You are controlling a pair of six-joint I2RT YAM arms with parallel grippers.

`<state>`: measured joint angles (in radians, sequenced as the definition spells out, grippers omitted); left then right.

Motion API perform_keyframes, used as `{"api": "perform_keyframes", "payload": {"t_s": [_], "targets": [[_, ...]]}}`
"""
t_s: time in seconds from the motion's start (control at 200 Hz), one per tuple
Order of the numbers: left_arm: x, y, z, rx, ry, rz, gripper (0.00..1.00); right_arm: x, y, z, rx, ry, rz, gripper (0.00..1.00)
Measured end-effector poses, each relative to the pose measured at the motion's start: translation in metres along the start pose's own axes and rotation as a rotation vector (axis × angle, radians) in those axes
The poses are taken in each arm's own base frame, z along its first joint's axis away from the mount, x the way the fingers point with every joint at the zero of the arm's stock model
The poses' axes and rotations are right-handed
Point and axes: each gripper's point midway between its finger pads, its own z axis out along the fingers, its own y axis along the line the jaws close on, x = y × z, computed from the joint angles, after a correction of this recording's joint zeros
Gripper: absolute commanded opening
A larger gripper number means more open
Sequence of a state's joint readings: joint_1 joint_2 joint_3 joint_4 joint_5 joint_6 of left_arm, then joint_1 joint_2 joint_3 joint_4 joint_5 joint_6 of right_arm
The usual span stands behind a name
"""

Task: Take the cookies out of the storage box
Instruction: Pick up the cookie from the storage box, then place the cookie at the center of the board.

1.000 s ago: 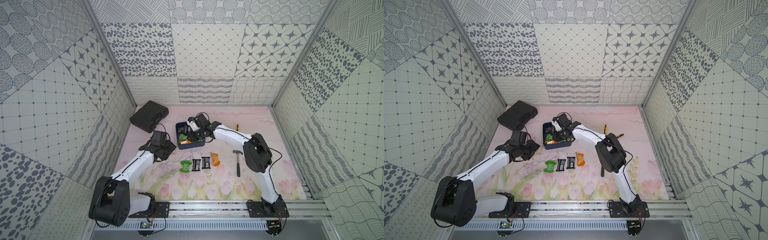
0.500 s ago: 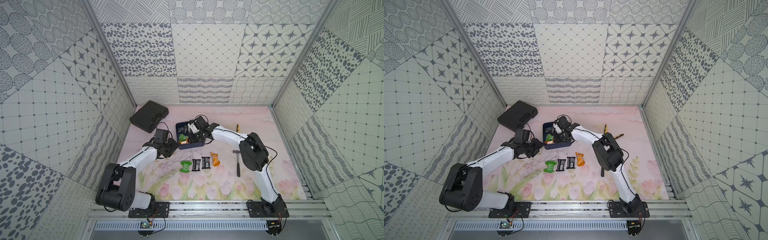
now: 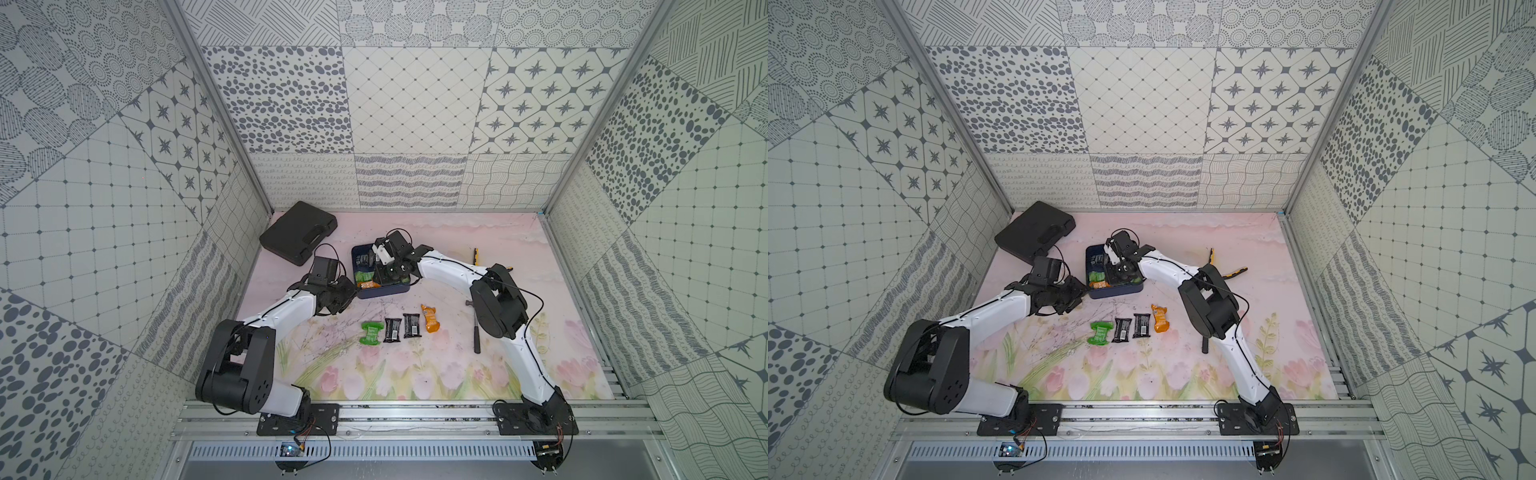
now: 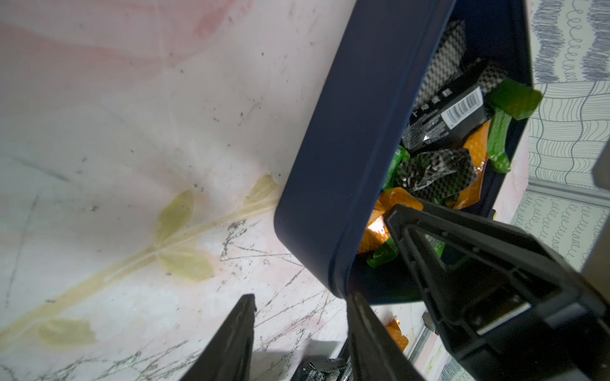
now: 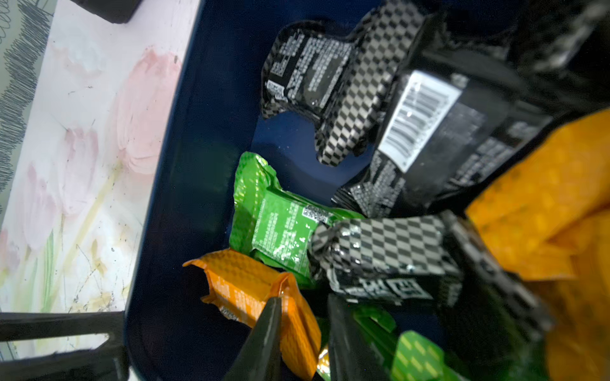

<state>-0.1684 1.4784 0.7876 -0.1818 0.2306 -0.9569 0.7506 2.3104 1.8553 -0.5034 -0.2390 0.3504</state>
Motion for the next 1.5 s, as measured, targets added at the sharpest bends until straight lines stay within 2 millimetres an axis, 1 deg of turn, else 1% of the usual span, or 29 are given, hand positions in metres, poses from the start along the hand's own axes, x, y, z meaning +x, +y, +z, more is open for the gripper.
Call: {"api": "perform_keyframes", "payload": {"t_s": [0.155, 0.265, 0.41, 0.495, 0.635, 0.765, 0.865, 0.995, 1.09, 1.22, 1.325, 1.416, 1.501], "targets": [[-0.001, -0.002, 0.001, 0.008, -0.001, 0.007, 0.46, -0.002, 0.005, 0.000, -0.026, -0.007, -0.011, 0.08], [-0.001, -0.003, 0.001, 0.010, -0.002, 0.011, 0.48, -0.002, 0.004, 0.002, -0.035, -0.015, -0.012, 0.00], [-0.005, -0.008, -0.006, 0.026, -0.025, 0.019, 0.58, -0.002, 0.003, 0.002, -0.039, -0.026, -0.012, 0.00], [-0.010, -0.014, -0.018, 0.043, -0.064, 0.023, 0.59, 0.000, 0.004, -0.004, -0.040, -0.033, -0.013, 0.00], [-0.018, -0.020, -0.039, 0.054, -0.135, 0.019, 0.59, -0.003, 0.009, -0.022, -0.046, -0.066, -0.010, 0.00], [-0.024, -0.022, -0.057, 0.049, -0.195, 0.001, 0.59, -0.010, 0.015, -0.047, -0.053, -0.118, -0.002, 0.00], [-0.029, -0.023, -0.068, 0.043, -0.227, -0.013, 0.61, -0.018, 0.021, -0.066, -0.062, -0.166, 0.014, 0.00], [-0.034, -0.026, -0.078, 0.031, -0.254, -0.025, 0.61, -0.018, 0.026, -0.091, -0.080, -0.210, 0.063, 0.00], [-0.037, -0.028, -0.082, 0.023, -0.264, -0.030, 0.60, -0.011, 0.025, -0.111, -0.083, -0.237, 0.126, 0.00], [-0.038, -0.032, -0.082, 0.012, -0.258, -0.028, 0.60, 0.009, 0.012, -0.138, -0.066, -0.263, 0.263, 0.00], [-0.034, -0.036, -0.079, 0.003, -0.241, -0.007, 0.60, 0.030, -0.011, -0.160, -0.017, -0.299, 0.399, 0.00], [-0.030, -0.043, -0.076, 0.004, -0.227, 0.021, 0.59, 0.050, -0.034, -0.180, 0.045, -0.338, 0.535, 0.00], [-0.023, -0.050, -0.070, 0.002, -0.208, 0.051, 0.59, 0.074, -0.057, -0.195, 0.095, -0.378, 0.681, 0.00]]}}
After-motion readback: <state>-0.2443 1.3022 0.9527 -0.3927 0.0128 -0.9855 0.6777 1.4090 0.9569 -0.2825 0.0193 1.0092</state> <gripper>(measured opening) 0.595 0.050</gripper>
